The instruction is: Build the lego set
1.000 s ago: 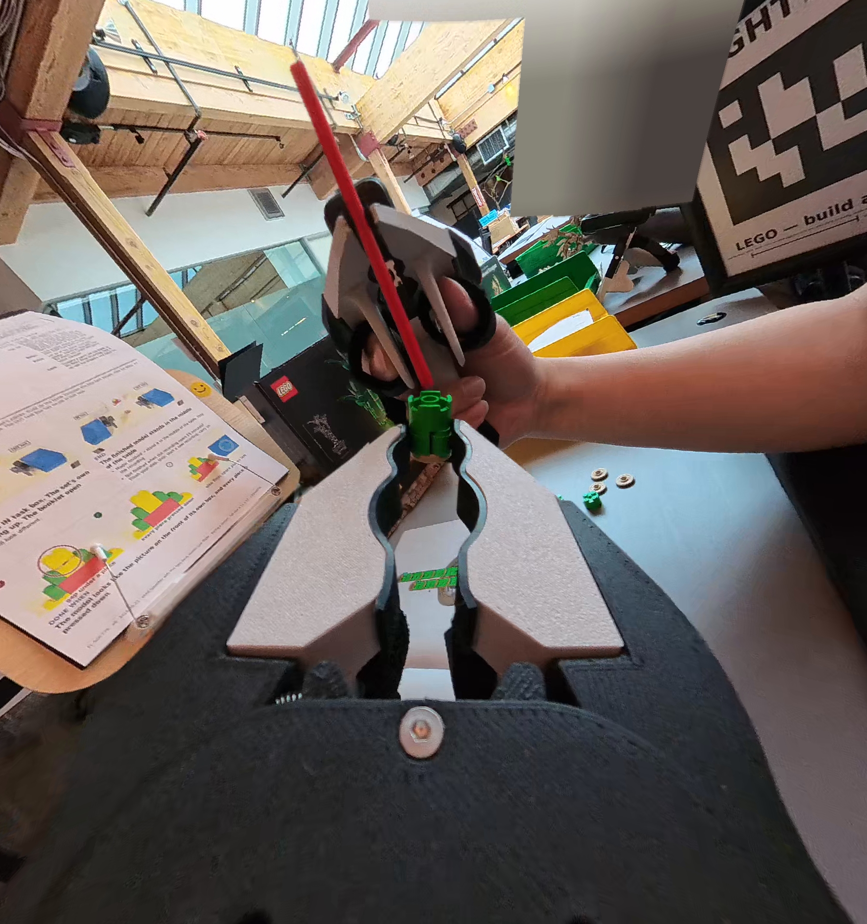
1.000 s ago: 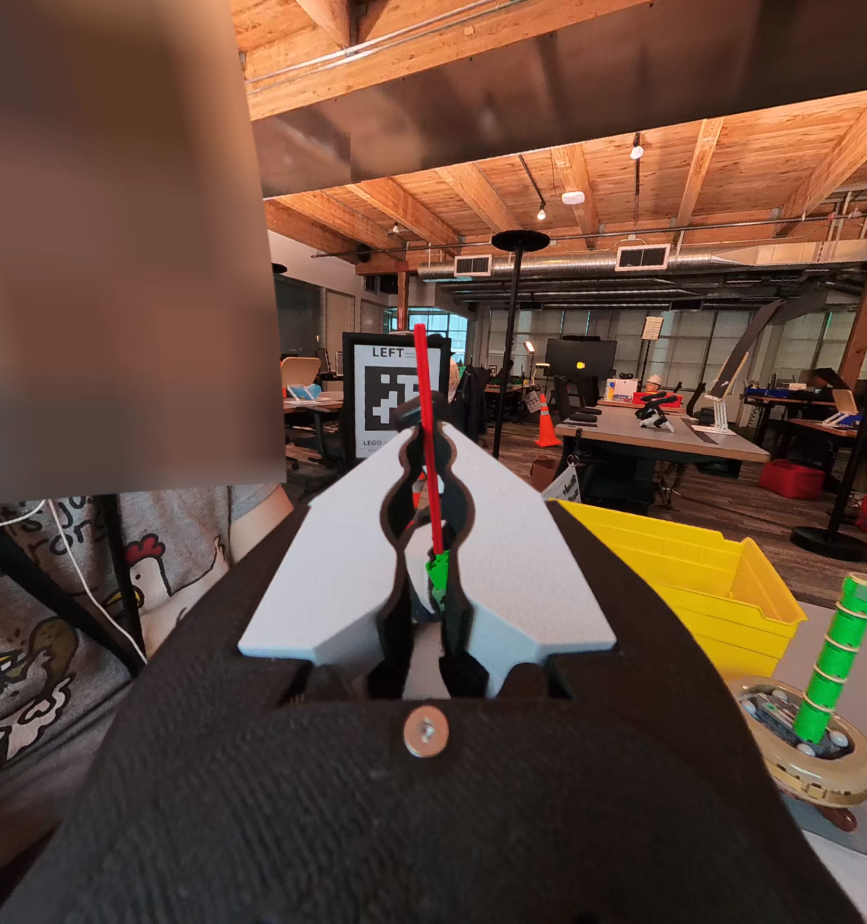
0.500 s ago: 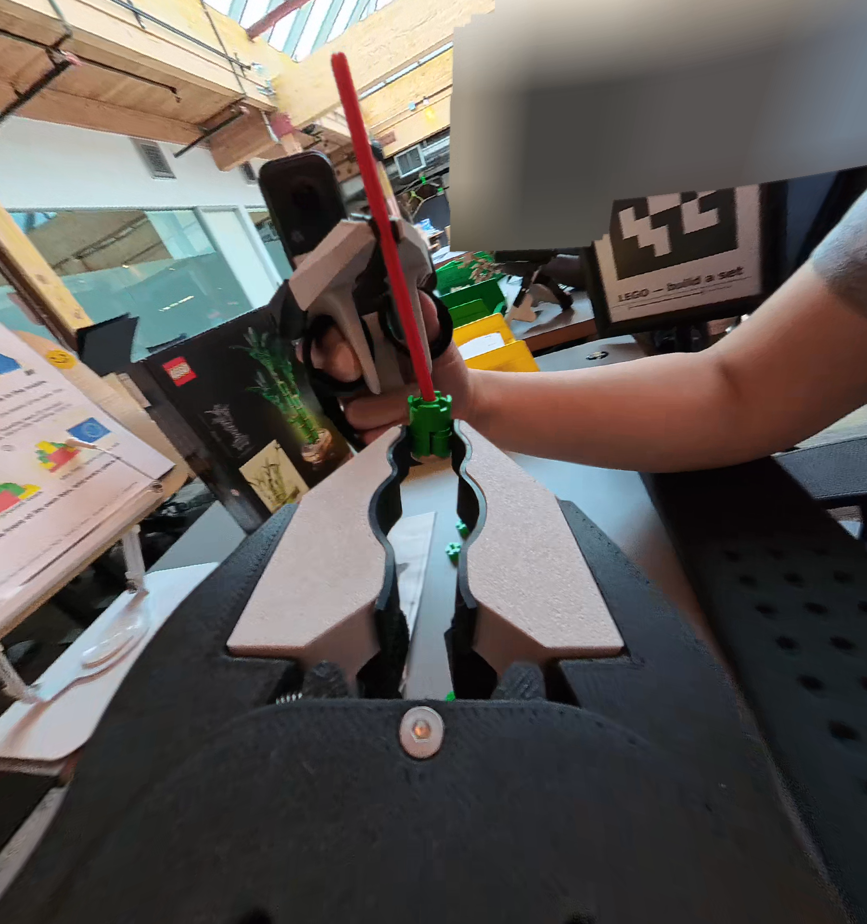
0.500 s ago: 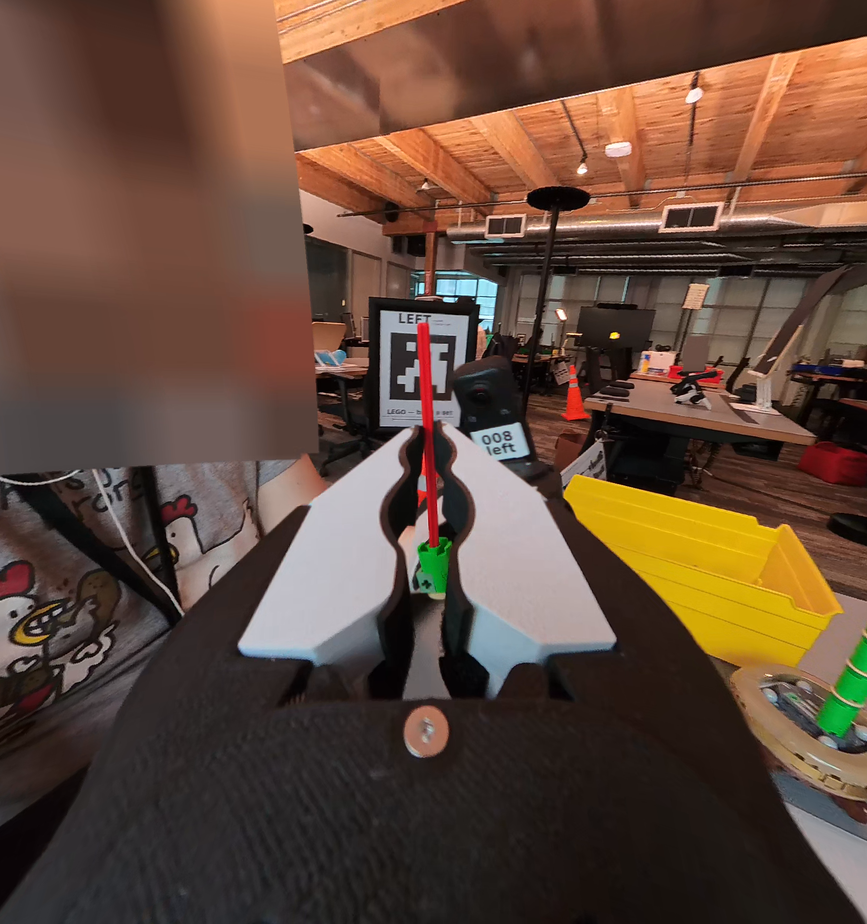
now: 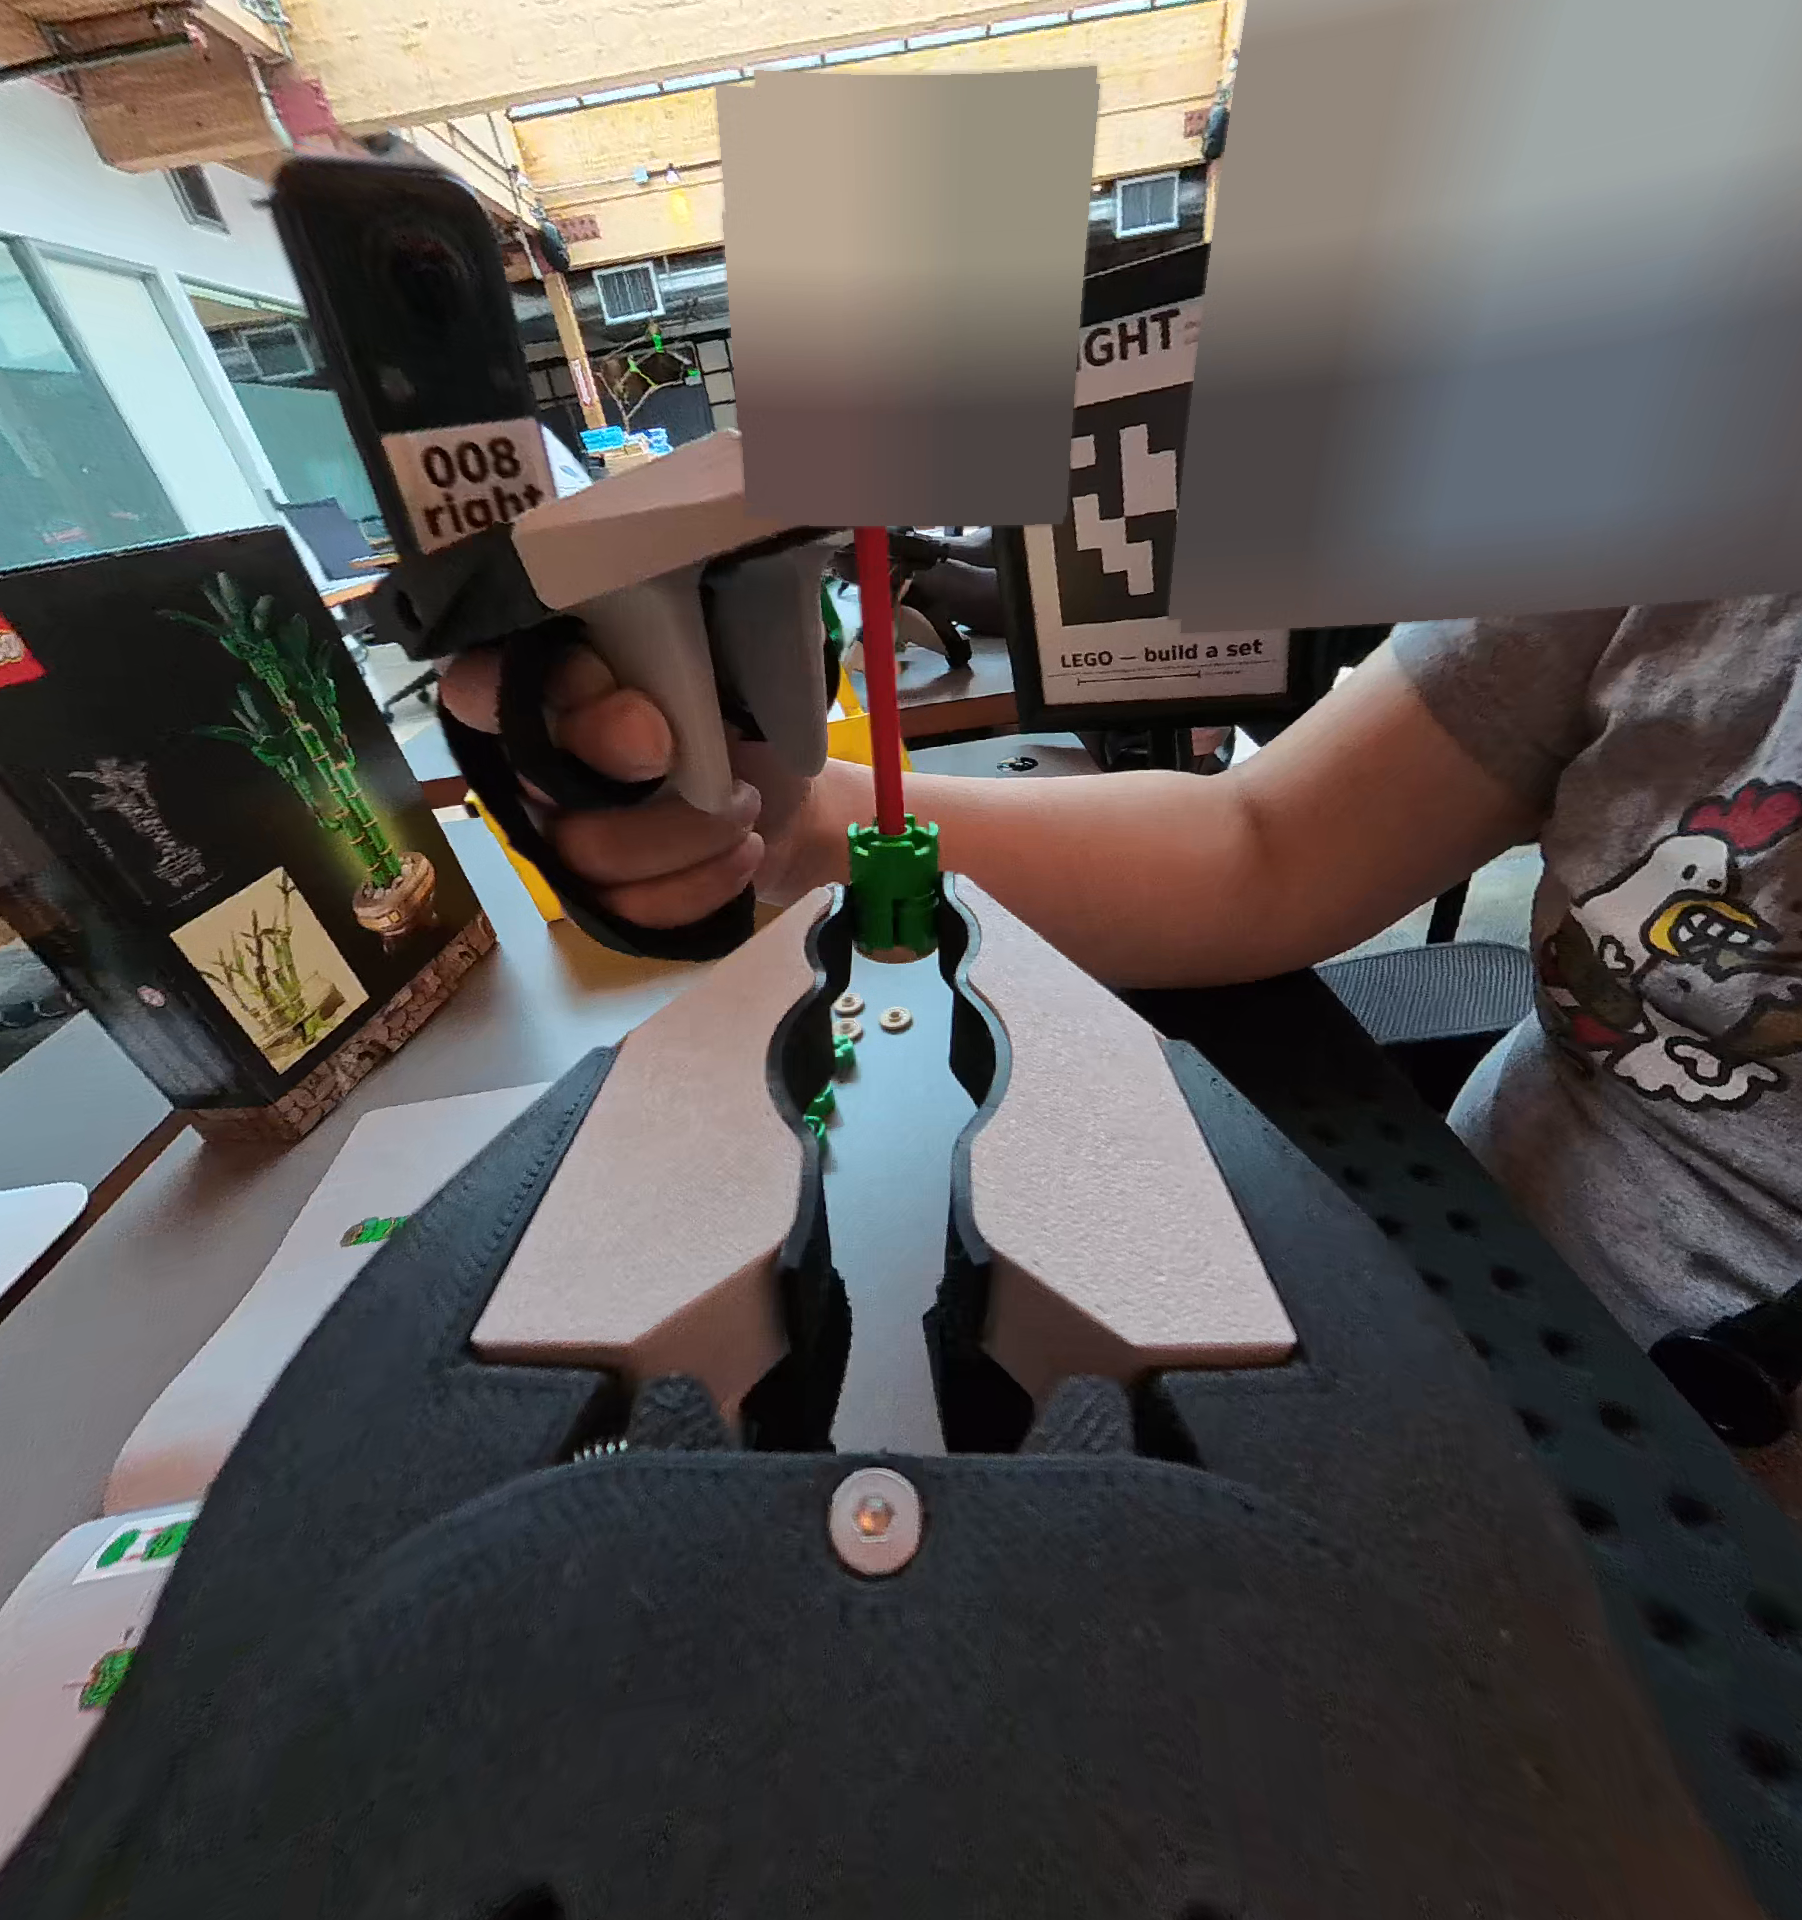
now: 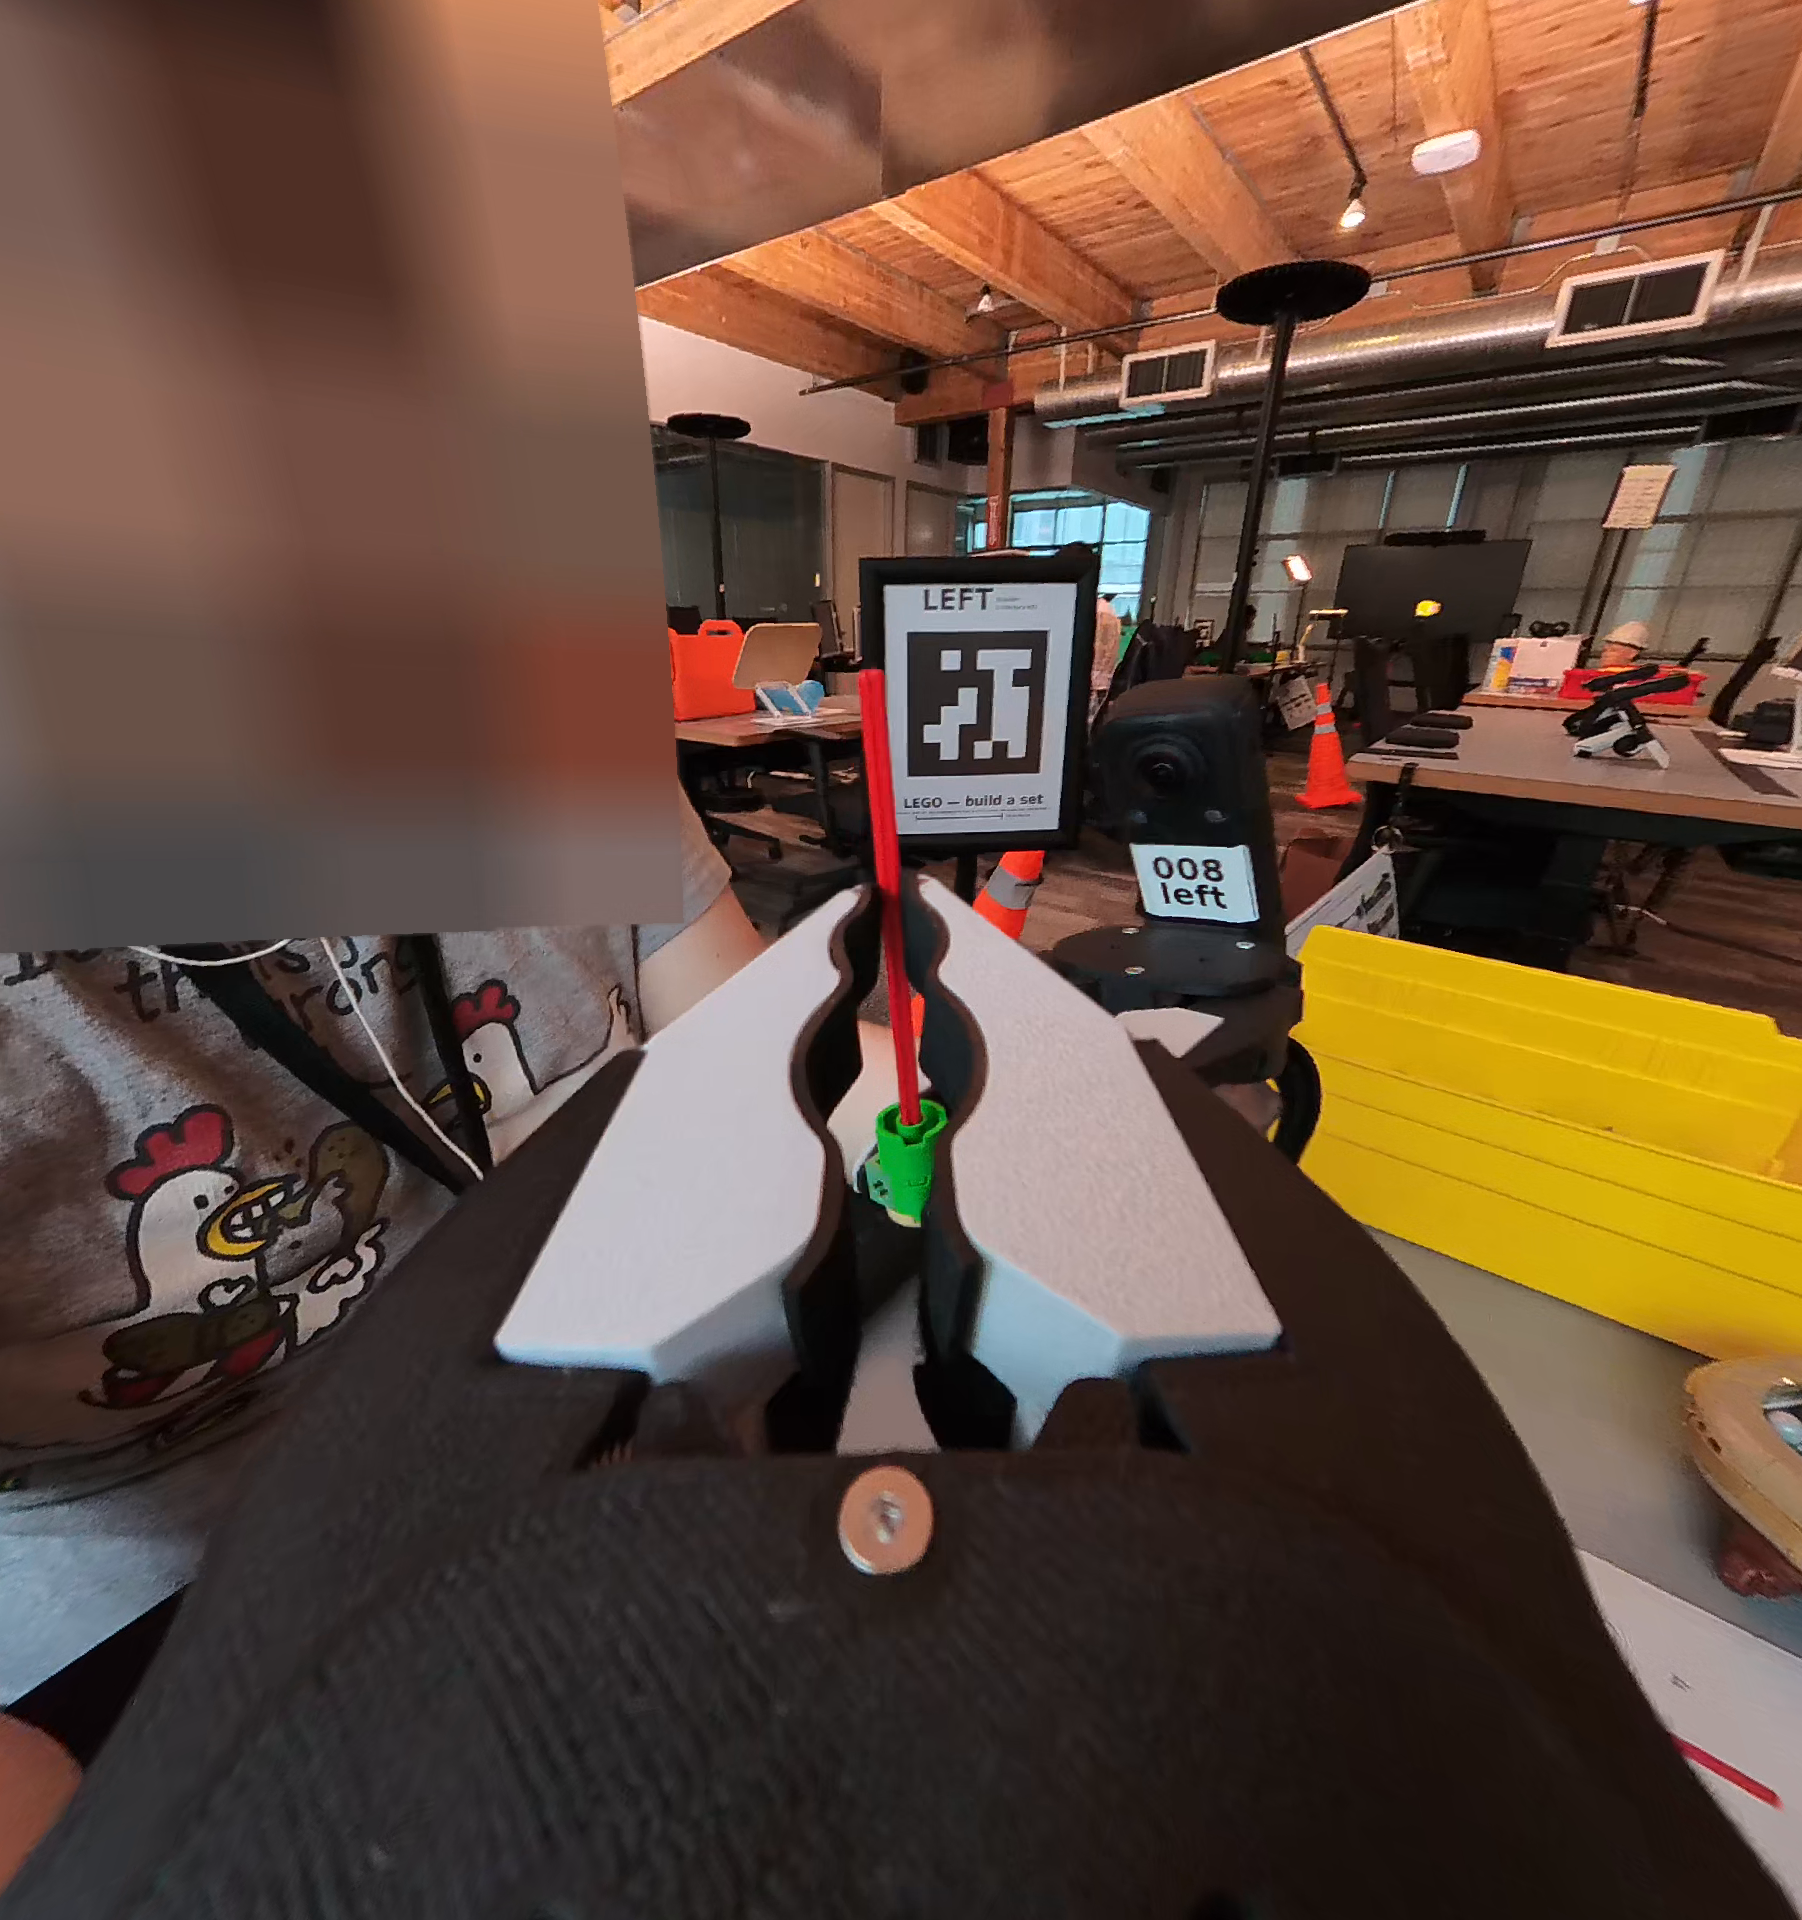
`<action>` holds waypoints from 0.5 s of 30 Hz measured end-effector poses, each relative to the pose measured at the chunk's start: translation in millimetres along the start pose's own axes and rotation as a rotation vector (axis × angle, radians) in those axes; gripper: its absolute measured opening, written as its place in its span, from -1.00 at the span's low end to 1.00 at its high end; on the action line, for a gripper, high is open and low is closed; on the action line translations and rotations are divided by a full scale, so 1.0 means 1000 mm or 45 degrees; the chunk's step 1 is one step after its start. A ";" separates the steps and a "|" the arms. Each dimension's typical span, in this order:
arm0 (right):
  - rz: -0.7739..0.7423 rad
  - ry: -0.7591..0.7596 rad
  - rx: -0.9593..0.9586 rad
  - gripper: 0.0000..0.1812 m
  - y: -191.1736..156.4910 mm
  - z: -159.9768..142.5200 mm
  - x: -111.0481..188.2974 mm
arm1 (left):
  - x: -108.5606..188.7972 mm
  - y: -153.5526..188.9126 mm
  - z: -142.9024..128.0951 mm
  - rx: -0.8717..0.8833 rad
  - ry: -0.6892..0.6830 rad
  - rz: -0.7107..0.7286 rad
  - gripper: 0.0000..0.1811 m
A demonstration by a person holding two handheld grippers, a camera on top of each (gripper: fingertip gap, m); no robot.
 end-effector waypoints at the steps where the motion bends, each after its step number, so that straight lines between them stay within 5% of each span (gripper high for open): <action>1: -0.017 0.007 -0.002 -0.97 0.001 0.000 0.002 | 0.001 -0.001 0.000 0.013 0.000 0.005 -0.85; 15: -0.149 0.027 0.000 -0.97 0.010 -0.004 0.013 | 0.004 -0.012 -0.006 0.173 0.006 0.014 -0.84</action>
Point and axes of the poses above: each gripper's, where its closed fingertips meet, x back along the fingers, z out of its top, y = z × x across the jaws, the point moved 9 cm from there along x, back along the fingers, and after that the axes turned 1 degree about y, right-handed, at the moved point
